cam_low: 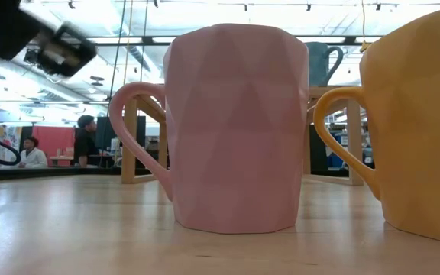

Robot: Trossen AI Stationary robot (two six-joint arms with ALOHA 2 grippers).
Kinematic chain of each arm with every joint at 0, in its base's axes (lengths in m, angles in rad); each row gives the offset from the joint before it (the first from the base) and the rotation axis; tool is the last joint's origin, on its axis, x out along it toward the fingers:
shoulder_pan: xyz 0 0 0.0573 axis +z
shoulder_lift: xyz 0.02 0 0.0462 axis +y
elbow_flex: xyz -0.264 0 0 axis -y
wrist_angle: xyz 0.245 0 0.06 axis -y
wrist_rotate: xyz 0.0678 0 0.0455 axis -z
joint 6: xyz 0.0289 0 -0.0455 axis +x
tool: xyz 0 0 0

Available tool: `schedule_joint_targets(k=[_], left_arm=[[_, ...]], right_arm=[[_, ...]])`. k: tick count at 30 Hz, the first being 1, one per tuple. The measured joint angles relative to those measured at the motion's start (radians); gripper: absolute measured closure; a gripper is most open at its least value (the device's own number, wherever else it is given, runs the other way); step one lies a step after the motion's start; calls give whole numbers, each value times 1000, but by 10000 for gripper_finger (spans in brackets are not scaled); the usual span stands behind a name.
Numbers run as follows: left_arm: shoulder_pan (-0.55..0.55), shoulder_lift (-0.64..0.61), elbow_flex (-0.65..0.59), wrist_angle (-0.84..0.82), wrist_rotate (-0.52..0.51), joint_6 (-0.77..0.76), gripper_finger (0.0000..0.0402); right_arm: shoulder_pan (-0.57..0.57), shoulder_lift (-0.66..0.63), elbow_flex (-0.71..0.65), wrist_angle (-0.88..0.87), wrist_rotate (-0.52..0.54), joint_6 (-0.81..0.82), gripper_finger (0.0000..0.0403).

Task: Place coffee mugs
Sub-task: Put the green mug on the shelf aligned with the orange mug

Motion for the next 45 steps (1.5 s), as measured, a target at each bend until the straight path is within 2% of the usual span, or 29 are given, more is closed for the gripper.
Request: schedule_joint_targets(k=[9,17,27,33,45], left_arm=[[0,0,206,-185,-196,357,372],[0,-1,326,-191,-315,617,372],[5,-1,373,-167,-343,805,372],[16,-1,373,-142,-344,884,372],[22,-1,373,-76,-364,1014,372]], right_arm=[[0,0,0,77,-10,-76,249],[1,16,0,215,-108,-199,249],[2,140,0,459,-321,-357,250],[1,235,0,595,-400,-424,249],[-6,389,0,645,-603,-426,250]])
